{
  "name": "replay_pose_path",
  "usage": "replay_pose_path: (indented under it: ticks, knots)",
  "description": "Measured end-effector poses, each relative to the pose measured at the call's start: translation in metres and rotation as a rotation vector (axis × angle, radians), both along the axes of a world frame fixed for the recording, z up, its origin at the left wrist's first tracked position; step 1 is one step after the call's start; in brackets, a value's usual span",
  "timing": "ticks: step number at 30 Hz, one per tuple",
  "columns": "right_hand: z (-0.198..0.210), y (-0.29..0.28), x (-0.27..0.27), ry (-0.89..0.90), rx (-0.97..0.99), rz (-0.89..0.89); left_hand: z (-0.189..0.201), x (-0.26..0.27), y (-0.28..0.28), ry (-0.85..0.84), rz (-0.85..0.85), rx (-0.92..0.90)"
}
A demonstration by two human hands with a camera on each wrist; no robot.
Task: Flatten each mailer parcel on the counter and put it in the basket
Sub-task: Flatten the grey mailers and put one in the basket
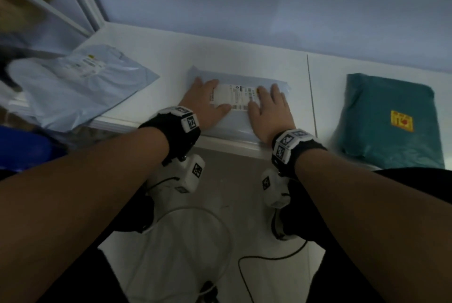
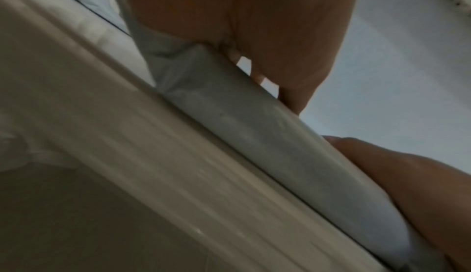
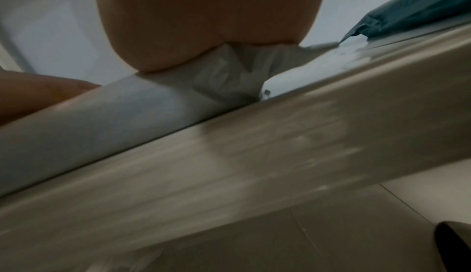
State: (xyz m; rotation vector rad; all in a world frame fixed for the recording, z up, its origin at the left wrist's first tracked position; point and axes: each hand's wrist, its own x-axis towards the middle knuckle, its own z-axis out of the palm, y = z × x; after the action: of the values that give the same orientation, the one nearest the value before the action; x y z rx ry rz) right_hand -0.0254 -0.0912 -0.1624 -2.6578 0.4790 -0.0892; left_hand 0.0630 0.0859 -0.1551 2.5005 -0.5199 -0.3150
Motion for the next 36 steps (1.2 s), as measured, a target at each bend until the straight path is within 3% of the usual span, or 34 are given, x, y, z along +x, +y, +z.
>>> replay_pose_path:
  ticks: [6,10,16,22,29,36]
  knots:
    - [-0.006,-0.008,-0.003,0.031,-0.023,-0.01,-0.009,-0.022,0.021,0.064,0.024,-0.205]
    - [-0.006,-0.002,-0.015,0.03,0.016,-0.104,-0.017,-0.02,0.017,0.042,-0.016,-0.153]
    - [-0.008,-0.001,-0.002,0.072,0.014,-0.101,-0.015,-0.009,0.014,0.028,-0.014,0.032]
    - [-0.004,-0.011,0.001,0.025,0.12,-0.106,-0.013,-0.001,0.014,0.039,-0.039,-0.047]
    - [0.002,-0.009,-0.016,0.008,-0.07,-0.053,-0.012,-0.008,0.004,-0.11,0.011,0.113]
    - [0.001,-0.016,-0.019,0.089,0.091,-0.072,-0.014,-0.007,0.003,0.05,0.002,0.007]
